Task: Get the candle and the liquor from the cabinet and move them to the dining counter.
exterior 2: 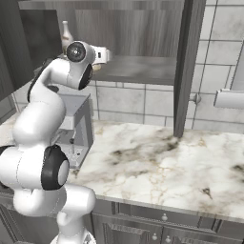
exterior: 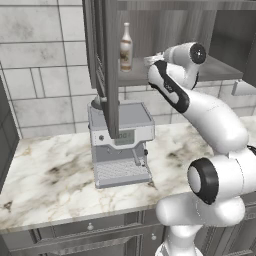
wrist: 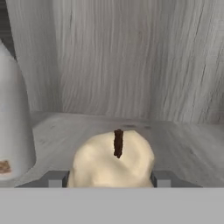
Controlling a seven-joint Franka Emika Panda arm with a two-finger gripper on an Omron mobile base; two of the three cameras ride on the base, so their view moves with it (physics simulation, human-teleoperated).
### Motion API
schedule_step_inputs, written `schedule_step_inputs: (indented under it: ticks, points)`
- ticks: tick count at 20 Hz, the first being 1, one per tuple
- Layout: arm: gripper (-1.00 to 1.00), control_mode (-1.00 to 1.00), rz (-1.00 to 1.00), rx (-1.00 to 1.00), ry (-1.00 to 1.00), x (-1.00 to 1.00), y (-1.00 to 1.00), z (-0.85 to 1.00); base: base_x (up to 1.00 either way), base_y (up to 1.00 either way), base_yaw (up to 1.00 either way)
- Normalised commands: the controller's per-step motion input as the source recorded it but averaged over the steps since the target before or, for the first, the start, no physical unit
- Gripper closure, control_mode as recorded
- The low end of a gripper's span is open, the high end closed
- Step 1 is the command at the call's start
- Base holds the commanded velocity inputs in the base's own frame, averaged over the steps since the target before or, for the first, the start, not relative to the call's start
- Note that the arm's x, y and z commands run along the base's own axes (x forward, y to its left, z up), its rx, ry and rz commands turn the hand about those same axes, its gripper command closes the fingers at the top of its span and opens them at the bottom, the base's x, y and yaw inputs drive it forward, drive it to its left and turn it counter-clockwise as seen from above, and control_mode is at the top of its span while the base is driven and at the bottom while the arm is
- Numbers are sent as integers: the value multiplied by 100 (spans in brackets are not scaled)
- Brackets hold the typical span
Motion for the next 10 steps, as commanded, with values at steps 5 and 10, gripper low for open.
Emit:
schedule_step_inputs:
  ticks: [5, 10]
  points:
    - [100, -100, 0, 0, -6, -100, -14, 17, 0, 0, 0]
    - [100, -100, 0, 0, -2, -100, -41, 38, 0, 0, 0]
